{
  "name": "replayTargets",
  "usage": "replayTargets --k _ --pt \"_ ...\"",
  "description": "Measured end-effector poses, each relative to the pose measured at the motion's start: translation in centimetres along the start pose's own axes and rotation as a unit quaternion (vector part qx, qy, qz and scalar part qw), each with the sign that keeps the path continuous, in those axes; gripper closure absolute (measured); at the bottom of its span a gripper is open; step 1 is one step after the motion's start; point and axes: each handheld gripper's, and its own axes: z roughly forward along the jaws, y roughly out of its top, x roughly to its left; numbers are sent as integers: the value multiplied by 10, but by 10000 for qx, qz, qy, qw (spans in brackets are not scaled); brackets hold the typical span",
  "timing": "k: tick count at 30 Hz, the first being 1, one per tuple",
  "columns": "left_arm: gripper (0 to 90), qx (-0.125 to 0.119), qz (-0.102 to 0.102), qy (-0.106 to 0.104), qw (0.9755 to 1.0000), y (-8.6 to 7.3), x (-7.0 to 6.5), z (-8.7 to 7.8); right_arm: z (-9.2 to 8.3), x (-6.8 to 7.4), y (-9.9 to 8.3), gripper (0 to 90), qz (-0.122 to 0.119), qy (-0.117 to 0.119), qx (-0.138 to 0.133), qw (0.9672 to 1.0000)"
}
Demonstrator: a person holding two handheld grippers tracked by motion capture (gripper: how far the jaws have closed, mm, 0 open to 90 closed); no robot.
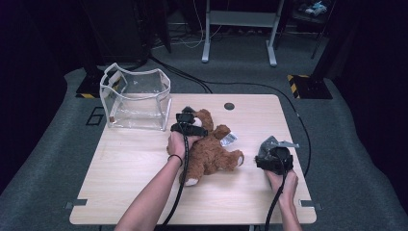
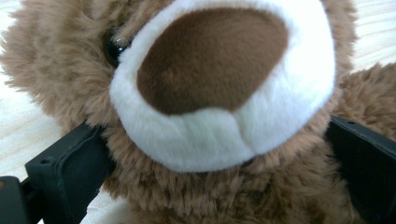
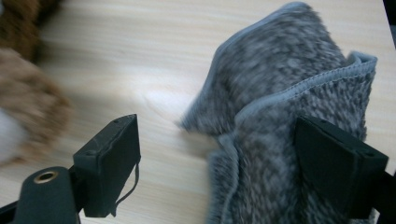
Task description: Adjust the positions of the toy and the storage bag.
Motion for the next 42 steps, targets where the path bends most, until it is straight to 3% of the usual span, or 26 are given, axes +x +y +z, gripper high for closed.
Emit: replayTargets --k 6,9,10,13,16,21,29,42 --pt "4 178 -168 8 9997 -3 1 10 8 -7 -12 150 192 -61 -7 9998" --pt "25 201 -270 -49 9994 -4 2 13 9 -7 -13 149 149 -71 16 9999" --pt "84 121 -292 -134 9994 -6 2 15 8 -7 -13 149 115 -72 6 9999" --pt "254 -111 -178 -70 9998 -8 -3 12 9 -7 -15 149 216 -39 -28 9998" --pt "423 -306 -79 -142 9994 -11 -3 8 8 -8 -17 149 251 5 -46 9997" --pt "572 -556 209 -361 9976 -11 1 0 6 -13 -19 148 335 82 -82 9994" --pt "601 -831 262 -725 9936 -14 10 -10 6 -18 -21 145 336 98 -80 9994" --pt "611 -992 810 -948 9872 -14 6 -40 8 -20 -20 138 336 62 -39 9994"
